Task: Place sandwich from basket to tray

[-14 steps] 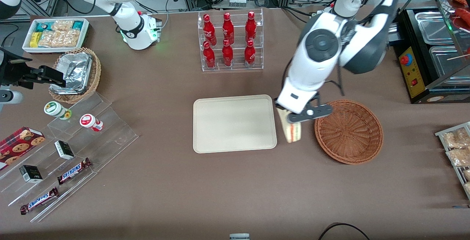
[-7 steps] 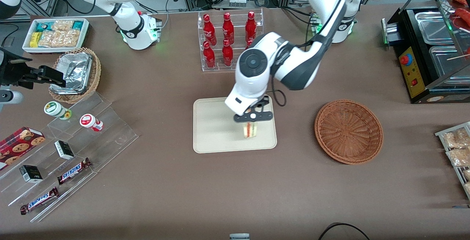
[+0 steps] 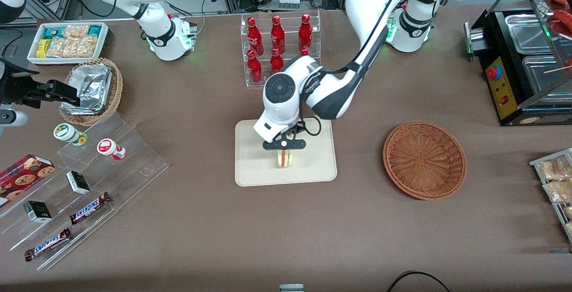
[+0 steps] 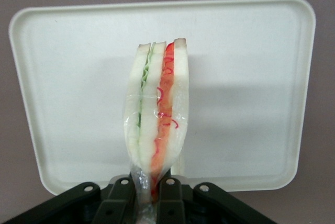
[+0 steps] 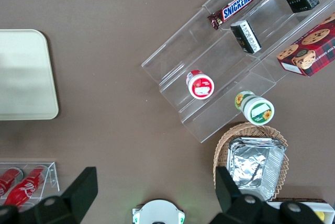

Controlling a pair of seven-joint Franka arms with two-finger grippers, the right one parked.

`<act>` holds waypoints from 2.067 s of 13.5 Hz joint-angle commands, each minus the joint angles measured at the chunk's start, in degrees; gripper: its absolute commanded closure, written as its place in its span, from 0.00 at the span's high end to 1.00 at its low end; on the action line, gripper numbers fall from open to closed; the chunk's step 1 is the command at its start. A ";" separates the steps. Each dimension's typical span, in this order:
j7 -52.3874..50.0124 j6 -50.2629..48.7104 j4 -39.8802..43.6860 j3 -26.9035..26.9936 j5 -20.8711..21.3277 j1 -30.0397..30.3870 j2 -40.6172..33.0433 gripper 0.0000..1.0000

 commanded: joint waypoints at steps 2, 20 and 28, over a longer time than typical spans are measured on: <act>-0.60 -0.33 2.10 0.78 -0.50 -1.70 2.22 0.00; -3.76 -0.33 1.92 1.39 -0.07 -1.97 1.44 1.00; -8.78 -8.22 -3.52 10.69 0.29 -0.74 -15.60 1.00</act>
